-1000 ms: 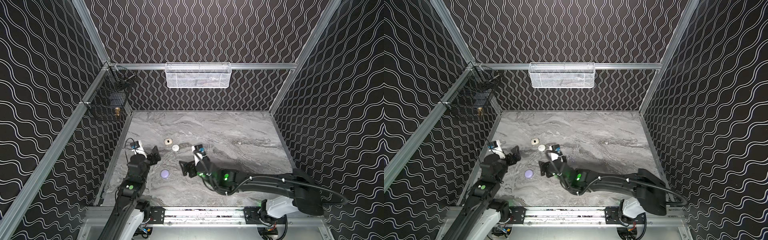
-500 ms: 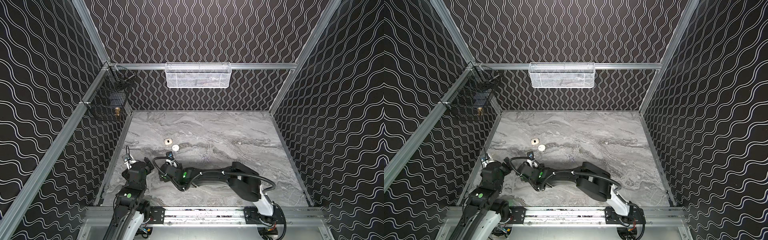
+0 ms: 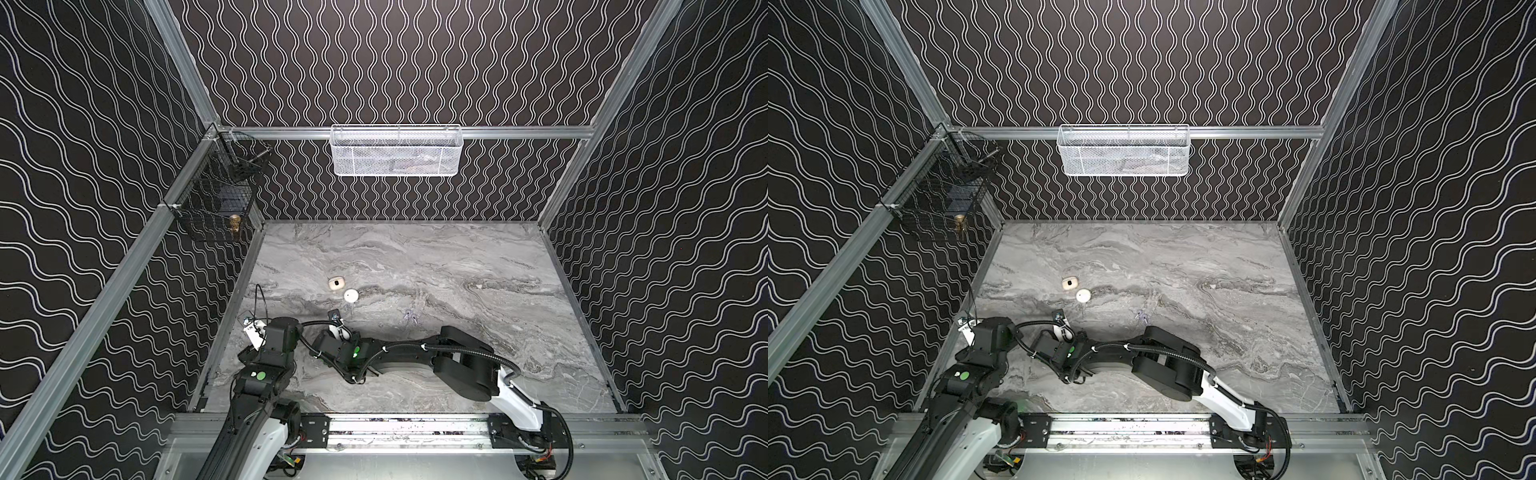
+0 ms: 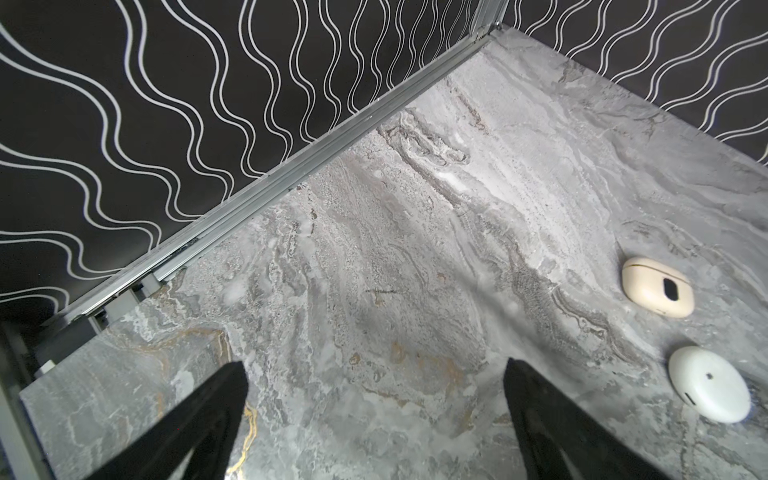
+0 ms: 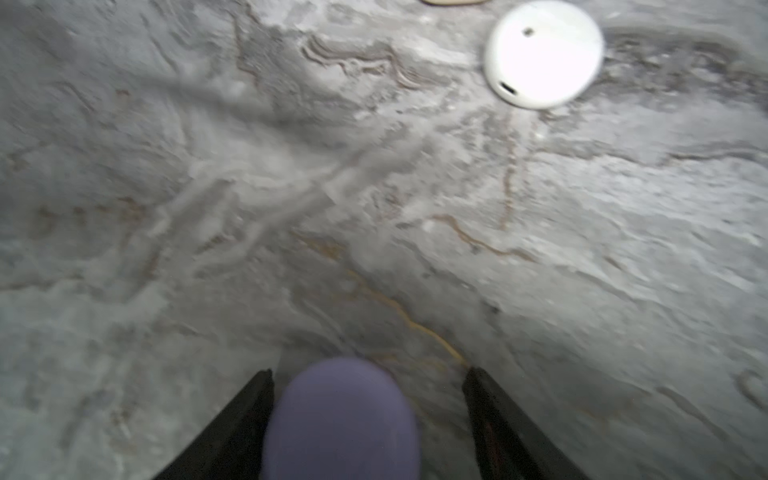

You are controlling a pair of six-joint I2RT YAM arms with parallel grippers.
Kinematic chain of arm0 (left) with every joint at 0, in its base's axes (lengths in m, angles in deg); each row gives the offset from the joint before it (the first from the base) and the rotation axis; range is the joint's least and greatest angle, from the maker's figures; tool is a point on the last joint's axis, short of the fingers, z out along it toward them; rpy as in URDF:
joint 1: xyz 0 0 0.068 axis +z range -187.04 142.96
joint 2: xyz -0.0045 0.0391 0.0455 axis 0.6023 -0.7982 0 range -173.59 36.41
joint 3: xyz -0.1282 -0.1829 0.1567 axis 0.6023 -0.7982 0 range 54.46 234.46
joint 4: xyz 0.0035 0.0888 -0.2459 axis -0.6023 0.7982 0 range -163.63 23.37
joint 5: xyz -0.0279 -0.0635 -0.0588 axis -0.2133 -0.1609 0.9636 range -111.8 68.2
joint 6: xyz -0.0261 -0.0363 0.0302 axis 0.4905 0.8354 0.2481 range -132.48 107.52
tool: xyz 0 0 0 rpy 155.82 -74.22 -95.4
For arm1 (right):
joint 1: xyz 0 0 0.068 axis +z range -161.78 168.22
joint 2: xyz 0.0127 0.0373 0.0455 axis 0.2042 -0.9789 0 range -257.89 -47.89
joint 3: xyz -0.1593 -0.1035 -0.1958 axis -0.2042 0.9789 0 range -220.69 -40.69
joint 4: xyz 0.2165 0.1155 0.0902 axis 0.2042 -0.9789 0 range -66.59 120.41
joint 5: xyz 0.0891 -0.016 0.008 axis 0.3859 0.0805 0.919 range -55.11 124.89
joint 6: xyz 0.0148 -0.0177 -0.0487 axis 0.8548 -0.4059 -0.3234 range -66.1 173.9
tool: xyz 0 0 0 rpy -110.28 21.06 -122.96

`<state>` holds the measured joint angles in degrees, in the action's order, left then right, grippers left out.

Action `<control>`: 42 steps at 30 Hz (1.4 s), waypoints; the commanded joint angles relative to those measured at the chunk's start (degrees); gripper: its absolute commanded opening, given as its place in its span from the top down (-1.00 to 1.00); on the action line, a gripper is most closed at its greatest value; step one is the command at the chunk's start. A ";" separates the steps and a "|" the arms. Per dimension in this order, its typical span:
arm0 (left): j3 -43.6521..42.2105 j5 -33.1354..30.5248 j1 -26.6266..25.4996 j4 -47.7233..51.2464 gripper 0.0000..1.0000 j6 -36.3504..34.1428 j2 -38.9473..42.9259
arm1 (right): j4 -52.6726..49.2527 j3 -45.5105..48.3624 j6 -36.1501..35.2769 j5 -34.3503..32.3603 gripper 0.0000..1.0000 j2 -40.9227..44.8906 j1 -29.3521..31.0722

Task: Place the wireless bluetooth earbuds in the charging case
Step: 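Move the right gripper over the lilac case and lower it, then close the right gripper on the lilac case and lift it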

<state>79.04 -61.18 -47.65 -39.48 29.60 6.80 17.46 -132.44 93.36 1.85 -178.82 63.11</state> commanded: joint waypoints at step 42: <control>-0.85 2.46 0.07 -2.56 -0.97 -2.10 0.51 | 13.88 16.60 -28.26 11.75 -0.70 9.66 -1.81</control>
<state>78.37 -58.62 -47.65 -40.94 27.81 7.35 29.55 -116.94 67.94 10.77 -169.92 61.21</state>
